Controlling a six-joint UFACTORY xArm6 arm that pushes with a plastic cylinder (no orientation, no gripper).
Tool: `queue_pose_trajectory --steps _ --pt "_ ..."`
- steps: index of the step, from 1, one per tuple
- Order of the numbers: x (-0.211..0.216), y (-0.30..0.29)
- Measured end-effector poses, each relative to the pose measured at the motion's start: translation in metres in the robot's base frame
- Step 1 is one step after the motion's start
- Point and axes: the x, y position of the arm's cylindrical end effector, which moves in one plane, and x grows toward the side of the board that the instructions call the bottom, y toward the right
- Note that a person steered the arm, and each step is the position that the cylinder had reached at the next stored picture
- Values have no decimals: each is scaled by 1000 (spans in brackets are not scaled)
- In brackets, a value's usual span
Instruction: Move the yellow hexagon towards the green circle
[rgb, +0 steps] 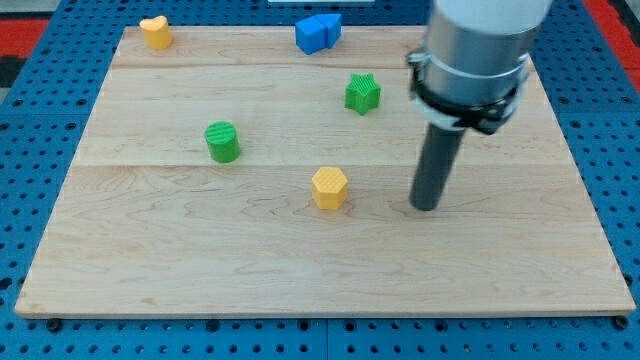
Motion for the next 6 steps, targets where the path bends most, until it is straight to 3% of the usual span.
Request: queue_pose_trajectory --steps 3,6 --pt "-32 -143" --pt "-69 -162"
